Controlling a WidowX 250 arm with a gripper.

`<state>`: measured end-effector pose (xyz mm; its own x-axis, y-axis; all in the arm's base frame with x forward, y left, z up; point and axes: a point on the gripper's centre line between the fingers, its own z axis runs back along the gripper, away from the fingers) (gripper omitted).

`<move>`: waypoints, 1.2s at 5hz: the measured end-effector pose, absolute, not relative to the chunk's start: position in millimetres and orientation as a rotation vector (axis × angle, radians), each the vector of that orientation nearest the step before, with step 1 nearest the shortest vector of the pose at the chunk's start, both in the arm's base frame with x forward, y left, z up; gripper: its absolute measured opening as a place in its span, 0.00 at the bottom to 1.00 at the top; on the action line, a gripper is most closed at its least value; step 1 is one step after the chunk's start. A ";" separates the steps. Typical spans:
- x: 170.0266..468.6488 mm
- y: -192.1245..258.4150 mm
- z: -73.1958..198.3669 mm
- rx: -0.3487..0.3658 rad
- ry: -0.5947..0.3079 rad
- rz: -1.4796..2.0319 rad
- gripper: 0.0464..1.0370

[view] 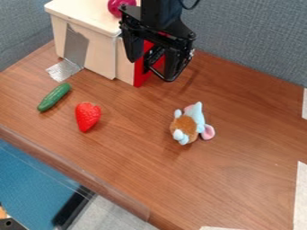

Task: Close the drawer

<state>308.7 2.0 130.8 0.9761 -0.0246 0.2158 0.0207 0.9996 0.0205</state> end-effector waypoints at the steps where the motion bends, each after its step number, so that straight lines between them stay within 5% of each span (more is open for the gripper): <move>1: 308.1 2.0 121.2 0.018 -0.189 -0.028 0.96; 3: 374.9 2.6 96.7 0.036 -0.252 -0.100 0.96; 6: 426.9 6.7 31.7 0.173 -0.166 -0.154 0.96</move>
<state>426.9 6.7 31.7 0.9745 -0.1666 0.1504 0.1380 0.9733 0.1836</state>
